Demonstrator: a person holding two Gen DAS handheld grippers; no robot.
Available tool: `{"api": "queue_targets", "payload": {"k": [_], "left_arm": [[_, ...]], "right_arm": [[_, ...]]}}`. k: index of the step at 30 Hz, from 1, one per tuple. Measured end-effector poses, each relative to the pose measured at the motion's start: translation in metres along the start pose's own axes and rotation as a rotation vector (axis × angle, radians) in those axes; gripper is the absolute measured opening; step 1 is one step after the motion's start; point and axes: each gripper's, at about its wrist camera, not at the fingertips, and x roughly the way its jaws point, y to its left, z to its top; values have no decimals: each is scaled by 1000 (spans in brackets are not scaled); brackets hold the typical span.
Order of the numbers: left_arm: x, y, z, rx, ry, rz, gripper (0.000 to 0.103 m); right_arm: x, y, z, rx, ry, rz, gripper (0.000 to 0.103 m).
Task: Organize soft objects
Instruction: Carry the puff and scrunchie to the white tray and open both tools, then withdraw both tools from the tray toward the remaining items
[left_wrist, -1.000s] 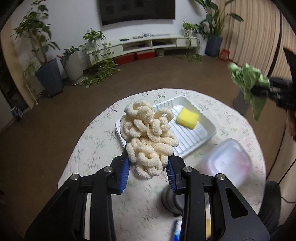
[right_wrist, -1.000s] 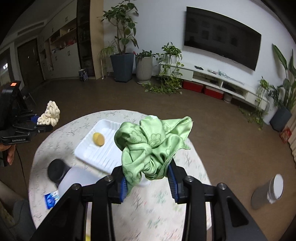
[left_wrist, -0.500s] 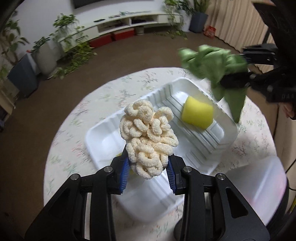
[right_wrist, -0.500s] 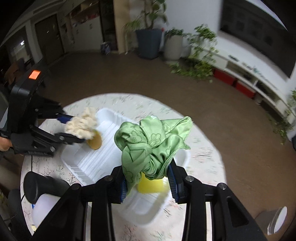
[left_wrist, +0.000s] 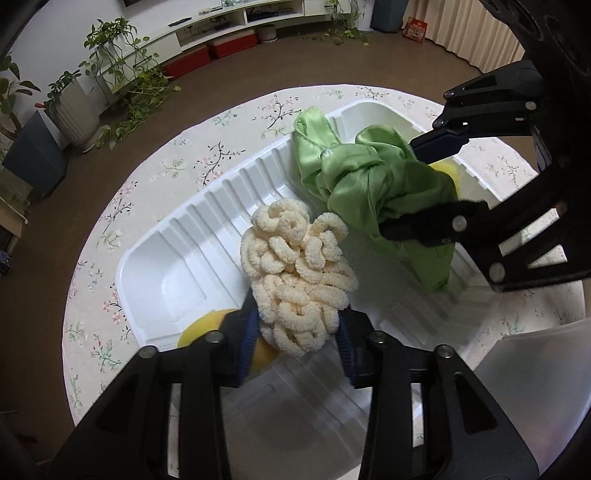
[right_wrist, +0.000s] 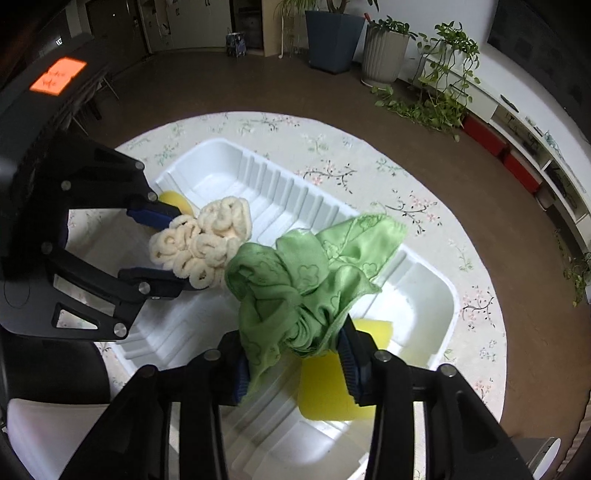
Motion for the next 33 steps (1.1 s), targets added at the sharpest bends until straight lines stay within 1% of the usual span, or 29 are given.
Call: {"api": "queue_targets", "payload": {"k": [1,4,5,6,7,8,9,11,13,21,23,24,26,29,31,33], "left_arm": [[1,1,1,-3,-6,-1,44],[2,0,2,-7,-11,2,50],[1,-1,2,-7,-15,2,54],[2,-2,2,-8,-19,-2,57],[1,-2,1,-8,-23,-11,63],[2,-2,2,-8,-26,-20,69],[0,-3,1,-8,-33,-26,73],[-3,-5,1,-10,-48,-34,84],[-9,-5,1,-13,-66,-38,90],[-45,5,0,-60,-139,-28,92],[-57,10,-1,-73,-163,-24,97],[-64,13,-4,-82,-175,-23,98],[-76,19,-10,-106,-188,-25,98],[-96,25,-24,-134,-213,-9,98],[-114,28,-41,-165,-242,4,98],[-129,31,-56,-203,-269,-1,98]], "right_arm": [[0,0,0,1,-4,-2,50],[-2,2,-1,4,-11,-12,59],[-2,3,-2,2,-11,-15,60],[0,4,-2,1,-11,-16,63],[0,4,-2,2,-12,-18,67],[1,4,-2,3,-12,-18,69],[1,5,-3,6,-12,-17,69],[-2,4,-4,9,-21,-20,70],[-8,3,-5,10,-33,-21,72],[-52,-15,-10,67,-122,-5,77],[-67,-24,-17,103,-152,-3,78],[-71,-26,-20,116,-160,-4,78],[-86,-36,-31,161,-190,-7,79],[-108,-46,-51,217,-225,-20,81],[-122,-48,-66,248,-252,-26,82],[-136,-48,-83,276,-276,-27,83]]}}
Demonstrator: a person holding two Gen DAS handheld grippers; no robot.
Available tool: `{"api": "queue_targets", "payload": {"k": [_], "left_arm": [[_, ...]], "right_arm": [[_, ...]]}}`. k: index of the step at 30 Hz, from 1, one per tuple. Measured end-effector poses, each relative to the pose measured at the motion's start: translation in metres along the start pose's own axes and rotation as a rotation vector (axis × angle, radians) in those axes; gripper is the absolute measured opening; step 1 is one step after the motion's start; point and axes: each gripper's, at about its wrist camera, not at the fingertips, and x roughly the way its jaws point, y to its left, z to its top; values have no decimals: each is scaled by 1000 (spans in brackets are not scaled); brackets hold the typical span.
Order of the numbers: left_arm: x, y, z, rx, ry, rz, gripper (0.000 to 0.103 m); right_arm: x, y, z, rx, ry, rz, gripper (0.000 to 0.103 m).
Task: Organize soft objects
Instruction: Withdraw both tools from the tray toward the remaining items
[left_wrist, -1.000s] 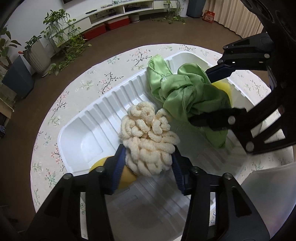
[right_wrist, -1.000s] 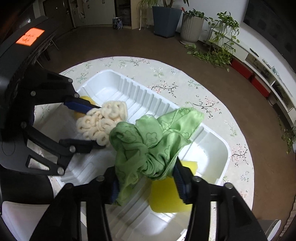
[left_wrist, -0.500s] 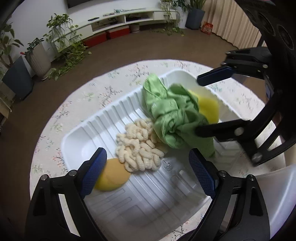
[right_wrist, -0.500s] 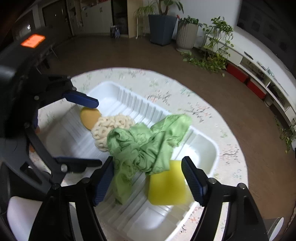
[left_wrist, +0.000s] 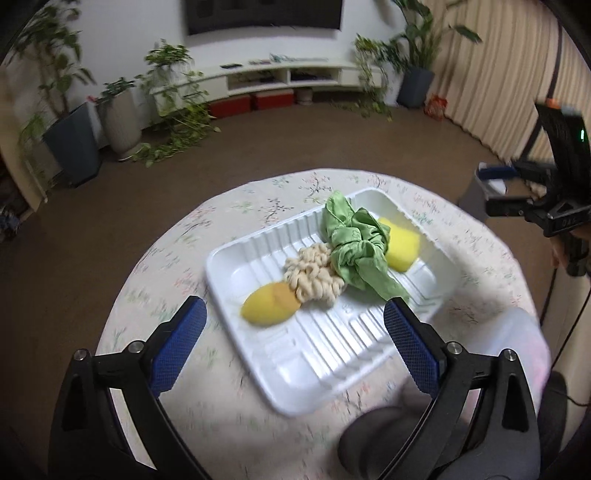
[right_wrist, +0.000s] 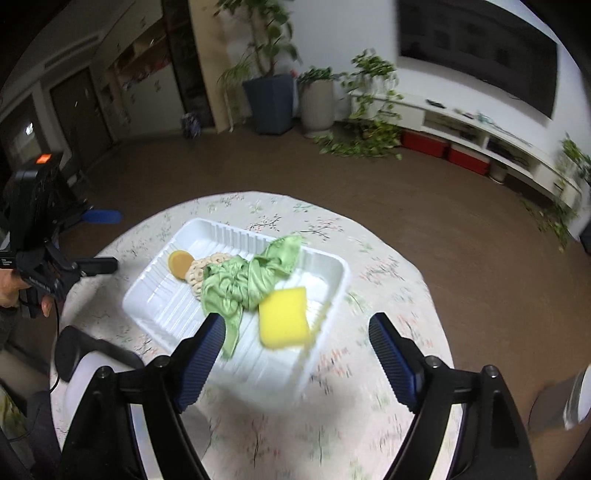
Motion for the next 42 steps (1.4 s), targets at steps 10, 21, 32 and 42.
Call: {"api": "queue_targets", "payload": {"k": [10,21,32,42], "left_arm": [[-92,-21,-108,-150,-117,13,103],[-132,-82,-230,-308,-176,59,103],[-110,-169,-266,-172,-153,47,103],[-96,-184,-258,-128,-147,45,103]], "right_arm": [[-85,29,-106,162,-102,121,101],[-111,116,-205,322,-200,191,103],[-83,189,-262,211,-99,-28,103],[-64,192,-278,191,-57,-93,103]]}}
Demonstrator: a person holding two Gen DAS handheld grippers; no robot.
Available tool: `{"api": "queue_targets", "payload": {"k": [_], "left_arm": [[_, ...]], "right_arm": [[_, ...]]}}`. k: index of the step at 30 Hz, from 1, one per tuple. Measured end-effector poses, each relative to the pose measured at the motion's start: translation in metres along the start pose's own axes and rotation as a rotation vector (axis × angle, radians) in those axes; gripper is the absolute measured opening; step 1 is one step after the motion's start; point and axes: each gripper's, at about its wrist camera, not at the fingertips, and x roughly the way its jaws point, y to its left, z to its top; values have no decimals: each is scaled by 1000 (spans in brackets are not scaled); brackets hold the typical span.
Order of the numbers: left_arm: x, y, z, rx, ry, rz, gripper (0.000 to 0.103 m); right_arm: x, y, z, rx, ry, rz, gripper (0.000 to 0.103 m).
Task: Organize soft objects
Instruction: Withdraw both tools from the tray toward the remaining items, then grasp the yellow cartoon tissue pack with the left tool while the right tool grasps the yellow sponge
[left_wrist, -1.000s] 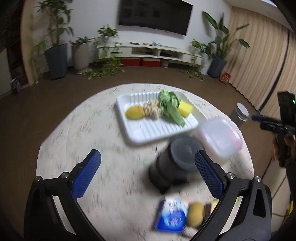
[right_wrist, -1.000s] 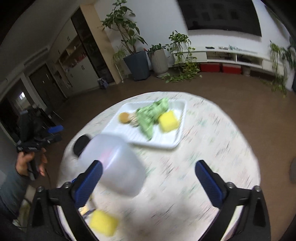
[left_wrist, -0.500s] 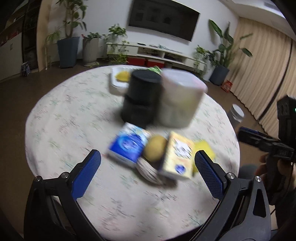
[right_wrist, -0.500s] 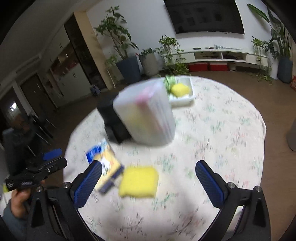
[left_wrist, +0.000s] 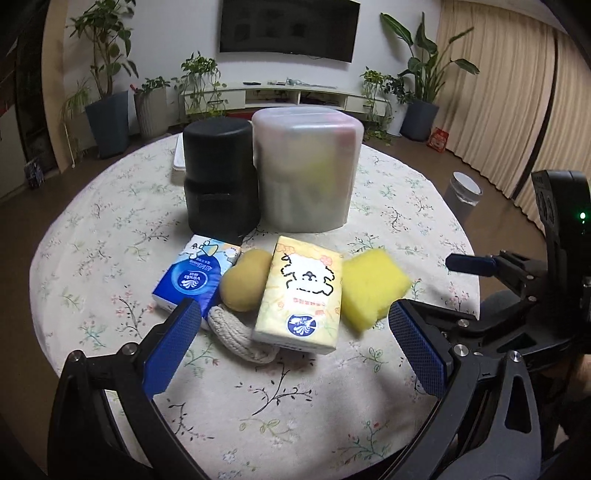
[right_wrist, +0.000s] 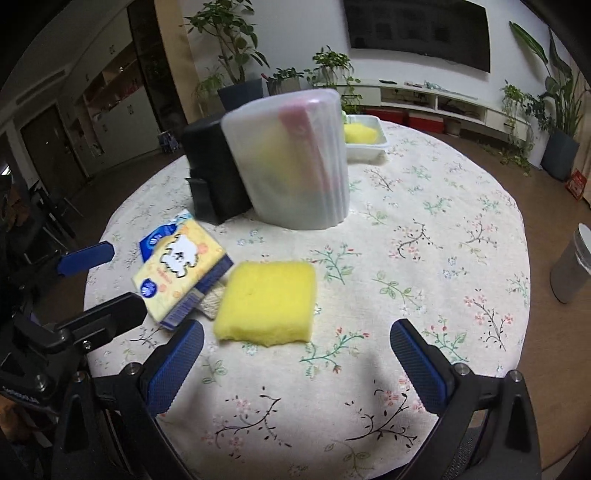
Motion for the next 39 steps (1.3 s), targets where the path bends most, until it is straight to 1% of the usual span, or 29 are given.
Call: {"api": "queue_targets", "payload": {"k": [2,8,13,18,25,28,31,33,36,39], "left_arm": [[4,2,-1,-13,8,-5,103],[9,1,2,11,6,18,103],[17,5,5,12,23,15,103],[20,6,3,43,38,28,103],[14,15,3,62,46,35,103],[9,15,2,66,38,17,103],[8,9,3,99,36,5,103],[9,5,4,112,40,0,103],[12,1,6,118,43,-5,103],[18,-1,9,116,60,-5,103]], "right_arm": [[5,-2,1,4,13,-3,103],[12,1,5,-17,32,-13,103],[20,3,9,-34,49,-22,103],[25,6,10,-68,58,-37,103],[28,19,13,-106,62,-6,102],[28,25,14,-120,56,7,102],[33,27,13,-126,67,7,102],[36,27,12,-129,77,-14,100],[43,21,13,-103,108,-11,93],[44,19,13,-101,116,-11,91]]}}
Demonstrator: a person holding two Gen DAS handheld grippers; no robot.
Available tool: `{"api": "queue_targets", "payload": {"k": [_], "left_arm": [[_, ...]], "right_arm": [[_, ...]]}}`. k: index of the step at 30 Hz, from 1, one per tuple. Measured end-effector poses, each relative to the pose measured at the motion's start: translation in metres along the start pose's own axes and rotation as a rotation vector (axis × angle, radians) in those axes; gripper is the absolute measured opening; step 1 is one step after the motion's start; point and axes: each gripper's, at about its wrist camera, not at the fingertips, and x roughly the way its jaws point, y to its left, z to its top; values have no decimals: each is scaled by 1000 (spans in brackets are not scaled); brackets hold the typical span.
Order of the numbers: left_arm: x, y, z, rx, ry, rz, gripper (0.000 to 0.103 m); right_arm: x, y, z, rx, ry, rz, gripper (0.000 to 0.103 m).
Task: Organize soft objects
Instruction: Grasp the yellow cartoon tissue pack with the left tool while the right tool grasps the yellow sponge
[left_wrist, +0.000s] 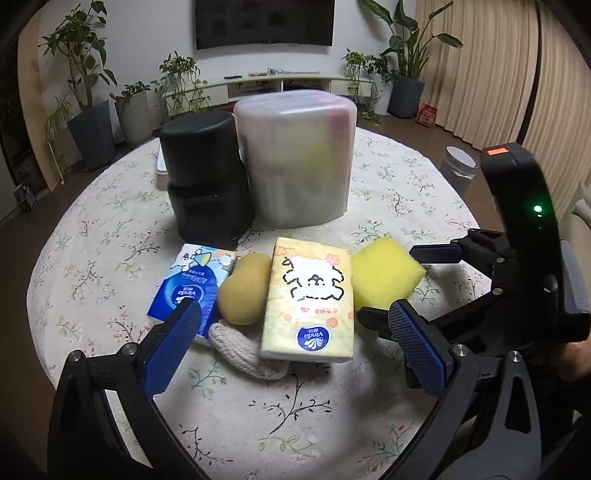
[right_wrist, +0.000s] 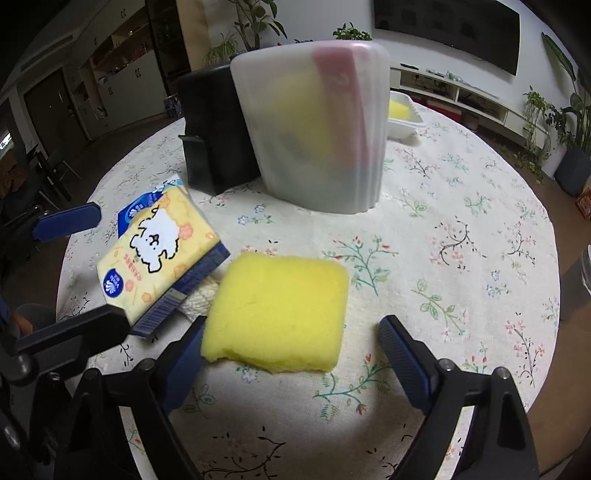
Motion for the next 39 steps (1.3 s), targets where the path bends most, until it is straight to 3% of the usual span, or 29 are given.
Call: {"api": "queue_targets", "payload": {"k": [6,10,14,17,19,22,26,29,31,34,39], "left_arm": [[5,5,4,-45,18,15,101],[13,9,2,-56,51,30,86],[15,8,0,-53,64,19,86],[14,2,4,-11,68,12,85],[14,-2,7,22,71,14,85],[18,-3,10,35,92,5,85],[22,-3,10,26,124,-6,85],[31,-10,6,88,181,47,85],[31,-13,5,106,174,65,85],[29,-6,9,39,154,54,84],[25,-5,10,17,146,60,71]], "right_arm": [[2,4,2,-29,26,-23,88],[3,4,3,-21,28,-29,88],[4,4,2,-36,26,-34,87],[0,4,2,-50,25,-14,78],[-3,5,1,-66,27,0,66],[-5,6,0,-74,31,9,63],[-7,3,-2,-69,32,24,60],[-11,-4,-3,-41,40,31,60],[-14,-8,-4,-34,38,19,60],[-13,-10,-5,-29,36,21,60],[-12,-13,-6,-26,33,29,60]]}}
